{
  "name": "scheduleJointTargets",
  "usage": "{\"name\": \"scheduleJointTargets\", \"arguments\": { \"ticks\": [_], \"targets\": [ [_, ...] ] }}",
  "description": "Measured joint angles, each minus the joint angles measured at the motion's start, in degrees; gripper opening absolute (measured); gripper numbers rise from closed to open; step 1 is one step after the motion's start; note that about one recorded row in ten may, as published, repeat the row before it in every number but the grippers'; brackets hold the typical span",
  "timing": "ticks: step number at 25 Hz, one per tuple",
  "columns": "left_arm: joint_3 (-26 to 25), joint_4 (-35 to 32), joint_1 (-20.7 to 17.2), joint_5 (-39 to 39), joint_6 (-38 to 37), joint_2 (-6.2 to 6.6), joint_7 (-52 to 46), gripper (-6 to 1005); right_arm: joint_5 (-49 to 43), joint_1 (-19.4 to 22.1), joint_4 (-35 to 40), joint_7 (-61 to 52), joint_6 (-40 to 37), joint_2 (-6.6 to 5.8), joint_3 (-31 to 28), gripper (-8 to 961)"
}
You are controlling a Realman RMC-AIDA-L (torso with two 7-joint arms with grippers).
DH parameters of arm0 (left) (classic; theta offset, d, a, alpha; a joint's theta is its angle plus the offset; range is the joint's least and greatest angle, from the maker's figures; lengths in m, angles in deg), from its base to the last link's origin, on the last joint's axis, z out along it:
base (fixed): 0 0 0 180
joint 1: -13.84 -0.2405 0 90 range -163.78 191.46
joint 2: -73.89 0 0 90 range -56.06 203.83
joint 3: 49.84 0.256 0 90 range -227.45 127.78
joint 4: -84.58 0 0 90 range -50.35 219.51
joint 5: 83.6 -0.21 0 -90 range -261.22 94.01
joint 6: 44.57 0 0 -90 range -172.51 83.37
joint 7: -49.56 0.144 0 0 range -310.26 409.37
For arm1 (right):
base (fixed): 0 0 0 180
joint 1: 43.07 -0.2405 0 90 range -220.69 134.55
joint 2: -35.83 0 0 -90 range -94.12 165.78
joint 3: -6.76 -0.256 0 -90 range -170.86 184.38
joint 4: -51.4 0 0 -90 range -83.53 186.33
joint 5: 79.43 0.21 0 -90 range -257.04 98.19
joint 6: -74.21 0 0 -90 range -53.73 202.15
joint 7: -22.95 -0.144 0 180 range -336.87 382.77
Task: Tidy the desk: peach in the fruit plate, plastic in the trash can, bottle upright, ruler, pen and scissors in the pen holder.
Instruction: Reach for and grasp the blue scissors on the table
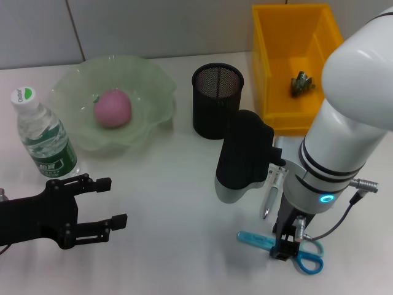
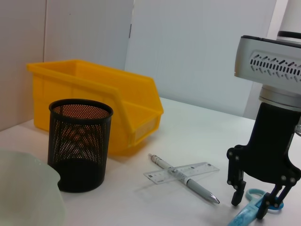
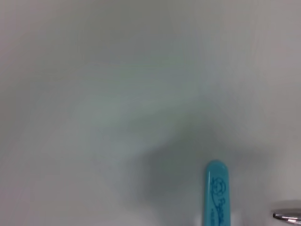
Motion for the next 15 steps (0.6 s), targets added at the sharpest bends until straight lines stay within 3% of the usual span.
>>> {"name": "scheduleJointTargets", "arguments": {
  "ticks": [15],
  "targets": [
    [0.00,0.00,0.09,0.02,0.19,0.16,-0.05,815,-0.04,0.18,0.41,0.00,0.05,0.09,1.46,383]
  ]
}}
